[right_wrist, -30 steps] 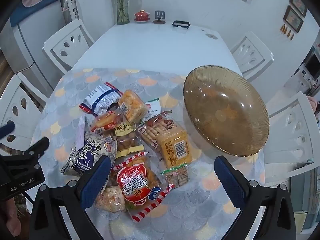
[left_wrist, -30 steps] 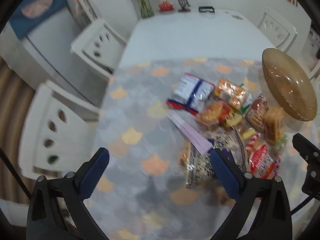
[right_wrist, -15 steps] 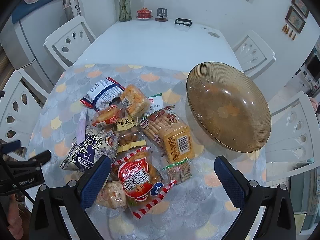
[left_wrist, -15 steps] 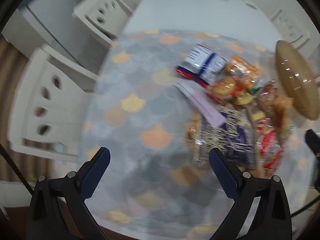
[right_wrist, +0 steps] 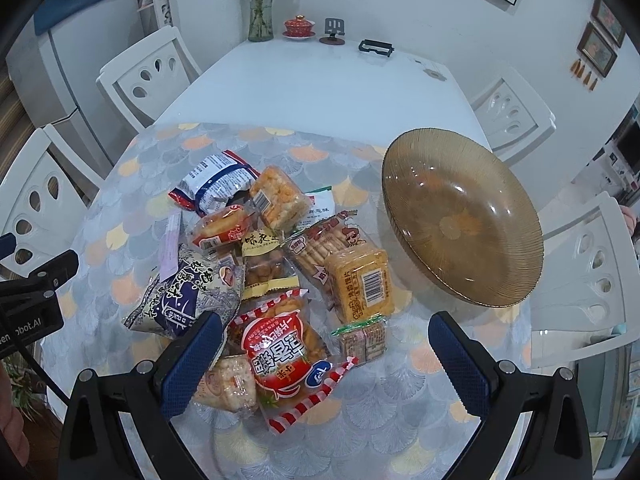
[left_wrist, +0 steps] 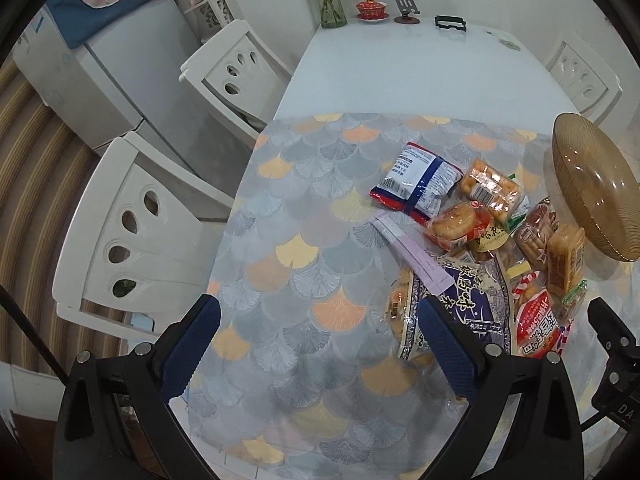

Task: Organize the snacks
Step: 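Move both tools toward the snack pile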

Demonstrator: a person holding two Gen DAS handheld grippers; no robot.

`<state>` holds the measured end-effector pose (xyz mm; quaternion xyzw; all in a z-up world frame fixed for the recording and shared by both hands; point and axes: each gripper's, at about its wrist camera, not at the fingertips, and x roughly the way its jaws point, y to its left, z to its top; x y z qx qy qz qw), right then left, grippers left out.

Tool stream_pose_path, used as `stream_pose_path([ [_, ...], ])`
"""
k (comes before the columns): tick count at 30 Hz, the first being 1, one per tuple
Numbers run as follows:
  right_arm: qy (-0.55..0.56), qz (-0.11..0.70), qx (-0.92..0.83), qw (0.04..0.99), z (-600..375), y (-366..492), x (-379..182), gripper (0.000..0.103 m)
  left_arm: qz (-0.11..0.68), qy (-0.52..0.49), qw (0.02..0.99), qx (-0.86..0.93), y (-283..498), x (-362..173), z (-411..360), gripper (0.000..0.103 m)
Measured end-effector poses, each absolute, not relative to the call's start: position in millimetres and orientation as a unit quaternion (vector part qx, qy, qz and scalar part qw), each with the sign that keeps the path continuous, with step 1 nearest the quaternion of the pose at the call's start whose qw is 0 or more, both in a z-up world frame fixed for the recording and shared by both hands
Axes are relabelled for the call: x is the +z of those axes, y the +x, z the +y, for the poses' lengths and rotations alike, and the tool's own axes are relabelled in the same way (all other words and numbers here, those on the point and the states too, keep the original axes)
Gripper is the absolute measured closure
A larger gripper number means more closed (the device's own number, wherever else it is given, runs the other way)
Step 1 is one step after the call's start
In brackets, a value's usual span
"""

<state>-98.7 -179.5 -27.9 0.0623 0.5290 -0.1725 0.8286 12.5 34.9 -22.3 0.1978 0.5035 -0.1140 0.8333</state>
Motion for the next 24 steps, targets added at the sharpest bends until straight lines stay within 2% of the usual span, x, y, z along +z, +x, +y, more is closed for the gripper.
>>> stream_pose_path([
  [3, 0.059, 0.528, -0.172, 0.83, -178, -99, -27, 0.001, 0.531, 0.178, 0.816, -0.142, 15, -29, 35, 0.005],
  [8, 0.058, 0.512, -0.186, 0.836, -189, -106, -19, 0.001, 0.619, 0.063, 0.76, -0.188, 31, -57, 61, 0.005],
  [18, 0.097, 0.509, -0.206, 0.83, -218, -125, -27, 0.001, 0.653, -0.027, 0.736, -0.173, 32, -73, 101, 0.005],
  [24, 0.104, 0.51, -0.193, 0.832, -208, -124, -30, 0.001, 0.658, -0.026, 0.736, -0.154, 27, -84, 98, 0.009],
])
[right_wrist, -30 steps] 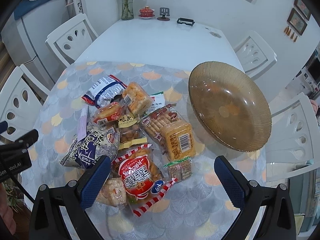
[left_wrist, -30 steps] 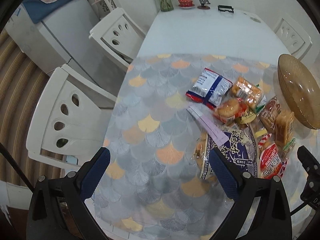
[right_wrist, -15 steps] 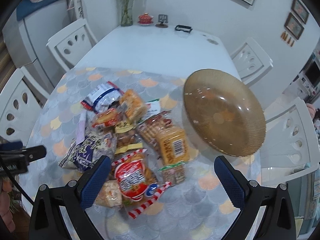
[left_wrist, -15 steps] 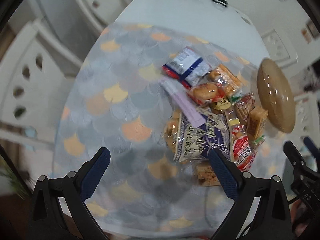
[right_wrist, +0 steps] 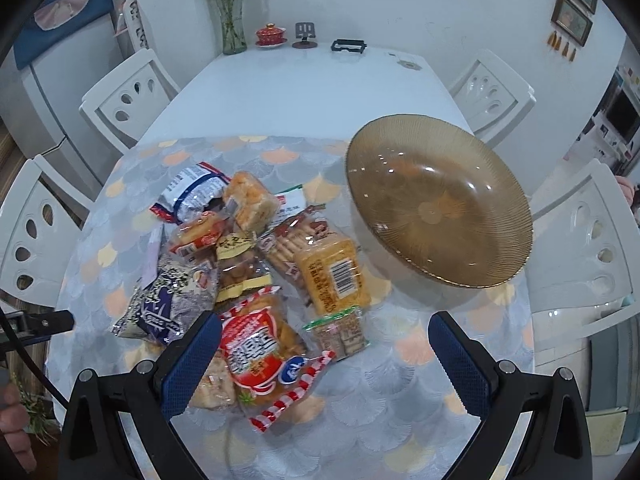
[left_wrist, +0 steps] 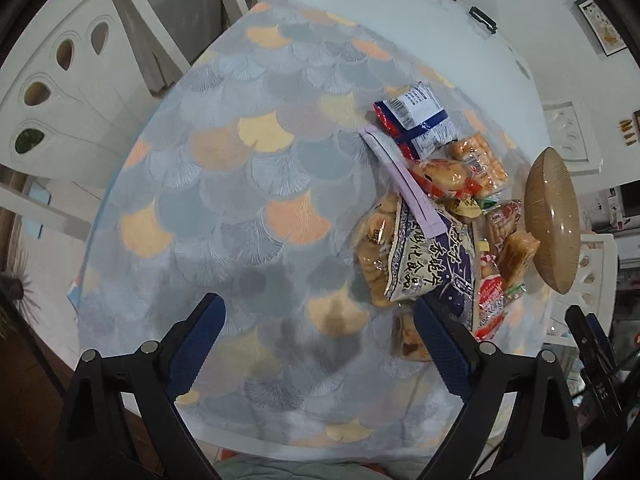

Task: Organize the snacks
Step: 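Move both tools toward the snack pile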

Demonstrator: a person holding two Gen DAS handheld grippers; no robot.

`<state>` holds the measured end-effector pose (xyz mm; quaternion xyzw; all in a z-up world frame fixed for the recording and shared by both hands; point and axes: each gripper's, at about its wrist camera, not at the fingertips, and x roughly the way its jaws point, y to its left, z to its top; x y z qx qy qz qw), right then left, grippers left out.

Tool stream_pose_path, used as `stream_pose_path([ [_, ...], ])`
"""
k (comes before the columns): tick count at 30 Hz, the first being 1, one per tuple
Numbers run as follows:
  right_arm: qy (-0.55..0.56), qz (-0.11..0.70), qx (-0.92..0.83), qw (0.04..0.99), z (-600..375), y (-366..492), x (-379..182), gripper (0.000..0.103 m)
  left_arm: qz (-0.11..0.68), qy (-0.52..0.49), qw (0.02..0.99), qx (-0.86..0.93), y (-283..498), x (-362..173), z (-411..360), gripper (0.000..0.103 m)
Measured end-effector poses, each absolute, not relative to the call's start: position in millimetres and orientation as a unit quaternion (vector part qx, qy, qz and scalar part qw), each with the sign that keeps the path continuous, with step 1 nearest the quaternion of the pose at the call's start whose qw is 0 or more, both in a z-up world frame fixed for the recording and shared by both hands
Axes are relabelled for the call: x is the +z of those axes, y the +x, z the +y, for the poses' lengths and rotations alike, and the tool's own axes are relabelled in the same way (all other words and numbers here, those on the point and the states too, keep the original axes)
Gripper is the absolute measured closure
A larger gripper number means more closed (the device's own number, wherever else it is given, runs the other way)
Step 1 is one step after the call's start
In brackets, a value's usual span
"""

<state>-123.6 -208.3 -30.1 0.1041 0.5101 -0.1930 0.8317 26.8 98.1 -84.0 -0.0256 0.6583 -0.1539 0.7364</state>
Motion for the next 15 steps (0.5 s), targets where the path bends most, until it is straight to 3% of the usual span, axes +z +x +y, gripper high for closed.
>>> stream_pose_path([
  [8, 0.049, 0.501, -0.17, 0.847, -189, -102, -18, 0.001, 0.606, 0.044, 0.78, -0.148, 41, -56, 81, 0.015],
  [15, 0.064, 0.473, -0.155, 0.865, -195, -75, 7, 0.001, 0.498, 0.157, 0.836, -0.171, 59, -7, 53, 0.017],
])
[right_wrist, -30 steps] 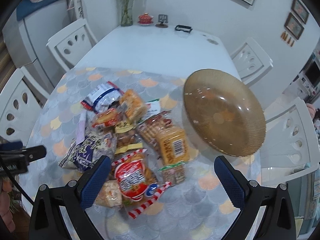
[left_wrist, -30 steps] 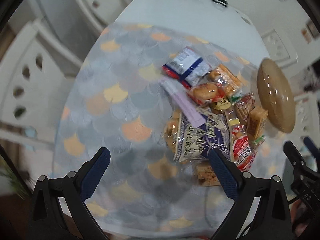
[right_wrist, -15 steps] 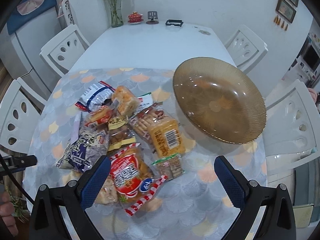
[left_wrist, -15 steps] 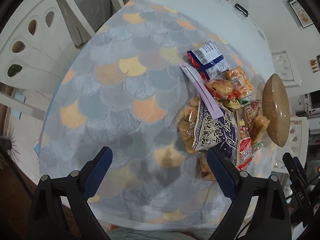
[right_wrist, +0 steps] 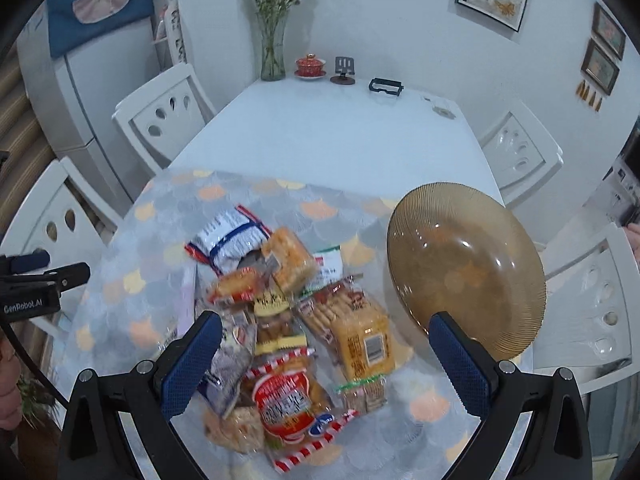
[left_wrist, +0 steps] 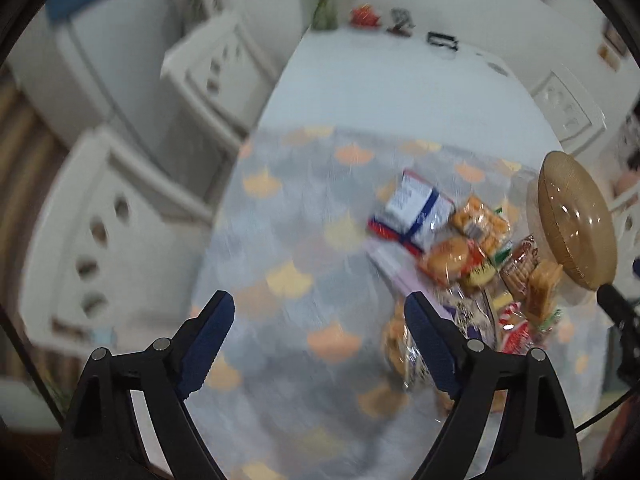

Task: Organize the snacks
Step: 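Move both tools toward the snack pile, then grasp the white-blue bag with the left tool while the right tool grasps the orange cracker pack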

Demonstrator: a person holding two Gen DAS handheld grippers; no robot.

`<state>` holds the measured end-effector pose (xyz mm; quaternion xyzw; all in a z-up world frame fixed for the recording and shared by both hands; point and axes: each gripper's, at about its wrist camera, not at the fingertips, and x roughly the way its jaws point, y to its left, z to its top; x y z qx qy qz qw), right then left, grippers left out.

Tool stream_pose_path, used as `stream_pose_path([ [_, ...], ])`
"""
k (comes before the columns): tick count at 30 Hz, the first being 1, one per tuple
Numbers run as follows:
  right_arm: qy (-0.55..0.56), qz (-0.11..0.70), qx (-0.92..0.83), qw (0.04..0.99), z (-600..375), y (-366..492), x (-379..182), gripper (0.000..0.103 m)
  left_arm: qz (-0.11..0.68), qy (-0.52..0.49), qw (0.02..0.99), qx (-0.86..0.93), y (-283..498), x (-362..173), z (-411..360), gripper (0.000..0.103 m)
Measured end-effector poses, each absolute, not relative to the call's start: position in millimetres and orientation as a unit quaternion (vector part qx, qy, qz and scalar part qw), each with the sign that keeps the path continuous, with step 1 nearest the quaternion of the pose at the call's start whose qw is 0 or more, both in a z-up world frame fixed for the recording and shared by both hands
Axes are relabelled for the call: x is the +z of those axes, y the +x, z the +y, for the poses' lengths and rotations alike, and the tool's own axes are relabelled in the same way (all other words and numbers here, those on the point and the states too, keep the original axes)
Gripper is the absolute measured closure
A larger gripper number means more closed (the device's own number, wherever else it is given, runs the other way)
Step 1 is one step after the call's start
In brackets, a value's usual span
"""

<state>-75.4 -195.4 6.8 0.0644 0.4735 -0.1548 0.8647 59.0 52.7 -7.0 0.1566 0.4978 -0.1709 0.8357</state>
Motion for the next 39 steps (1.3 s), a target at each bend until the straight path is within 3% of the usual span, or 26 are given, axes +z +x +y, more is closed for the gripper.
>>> stream_pose_path([
  [5, 0.085, 0.475, -0.147, 0.864, -195, -71, 4, 0.001, 0.466, 0.183, 0.842, -0.2, 57, -5, 37, 0.017],
  [15, 0.095, 0.506, -0.137, 0.846, -204, -43, -14, 0.001, 0.507, 0.149, 0.817, -0.231, 81, -37, 21, 0.017],
  [30, 0.079, 0.53, -0.138, 0.833, -221, 3, -44, 0.001, 0.524, 0.183, 0.794, -0.249, 116, -70, -18, 0.017],
  [39, 0.092, 0.548, -0.111, 0.824, -239, 33, -73, 0.014, 0.56, 0.165, 0.752, -0.306, 154, -107, -45, 0.018],
])
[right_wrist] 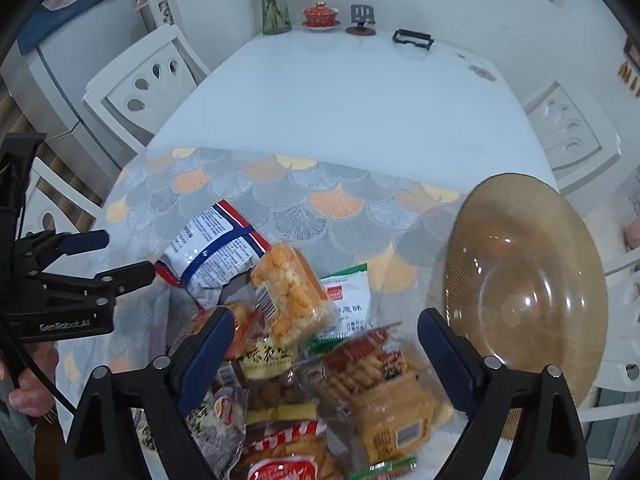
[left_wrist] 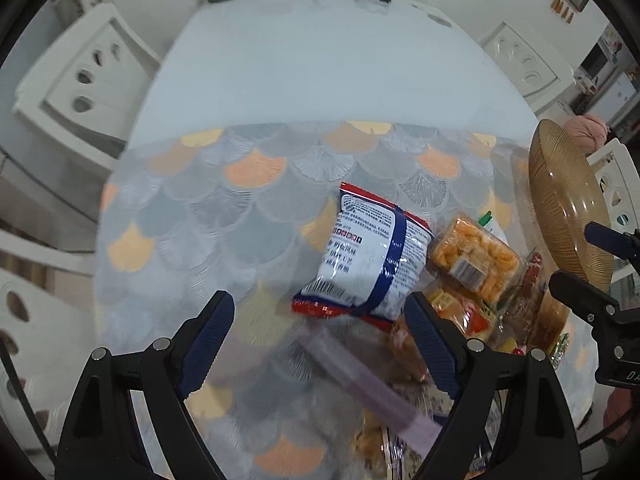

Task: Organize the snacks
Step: 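Grasp the white-blue bag with the left tool while the right tool grasps the orange cracker pack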

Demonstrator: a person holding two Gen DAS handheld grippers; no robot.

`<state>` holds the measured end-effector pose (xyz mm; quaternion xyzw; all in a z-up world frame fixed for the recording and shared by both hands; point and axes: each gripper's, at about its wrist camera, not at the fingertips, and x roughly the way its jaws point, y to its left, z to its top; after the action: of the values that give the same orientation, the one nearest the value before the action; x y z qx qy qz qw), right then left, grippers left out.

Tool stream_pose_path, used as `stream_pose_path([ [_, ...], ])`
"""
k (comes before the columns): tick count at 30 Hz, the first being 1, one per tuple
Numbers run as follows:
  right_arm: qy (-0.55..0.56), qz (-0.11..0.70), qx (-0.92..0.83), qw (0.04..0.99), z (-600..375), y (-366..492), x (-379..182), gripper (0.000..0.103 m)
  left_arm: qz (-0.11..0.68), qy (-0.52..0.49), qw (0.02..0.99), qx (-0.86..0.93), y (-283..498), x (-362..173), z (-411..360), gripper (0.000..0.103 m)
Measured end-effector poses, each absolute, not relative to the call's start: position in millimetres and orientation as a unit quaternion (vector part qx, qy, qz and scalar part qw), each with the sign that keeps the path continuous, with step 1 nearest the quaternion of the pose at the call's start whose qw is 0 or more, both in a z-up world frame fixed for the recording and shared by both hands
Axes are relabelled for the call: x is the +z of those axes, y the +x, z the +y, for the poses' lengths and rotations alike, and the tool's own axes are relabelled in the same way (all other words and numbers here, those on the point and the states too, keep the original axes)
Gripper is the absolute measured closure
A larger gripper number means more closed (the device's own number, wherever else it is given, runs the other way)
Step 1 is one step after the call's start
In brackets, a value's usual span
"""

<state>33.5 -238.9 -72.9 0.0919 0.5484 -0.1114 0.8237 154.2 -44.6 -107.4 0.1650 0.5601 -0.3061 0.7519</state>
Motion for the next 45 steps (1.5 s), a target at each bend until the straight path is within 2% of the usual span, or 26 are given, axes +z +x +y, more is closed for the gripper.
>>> stream_pose_path([
  [15, 0.062, 0.59, -0.076, 0.802, -233, 66, -122, 0.015, 0.592, 0.182, 0.699, -0.356, 156, -155, -76, 0.017],
  [38, 0.073, 0.602, -0.071, 0.792, -237, 75, -141, 0.016, 0.594, 0.181, 0.699, -0.354, 153, -164, -83, 0.017],
  [39, 0.078, 0.603, -0.069, 0.791, -238, 75, -142, 0.017, 0.595, 0.18, 0.698, -0.354, 153, -165, -84, 0.017],
  [41, 0.089, 0.608, -0.061, 0.787, -240, 75, -146, 0.034, 0.6, 0.181, 0.694, -0.354, 153, -169, -85, 0.018],
  [43, 0.108, 0.615, -0.048, 0.78, -240, 75, -152, 0.041, 0.599, 0.189, 0.694, -0.352, 152, -171, -87, 0.027],
  [44, 0.118, 0.617, -0.042, 0.777, -240, 75, -154, 0.045, 0.596, 0.19, 0.695, -0.354, 151, -171, -88, 0.027],
  [45, 0.127, 0.617, -0.037, 0.776, -240, 75, -156, 0.045, 0.593, 0.191, 0.696, -0.356, 151, -170, -88, 0.032],
])
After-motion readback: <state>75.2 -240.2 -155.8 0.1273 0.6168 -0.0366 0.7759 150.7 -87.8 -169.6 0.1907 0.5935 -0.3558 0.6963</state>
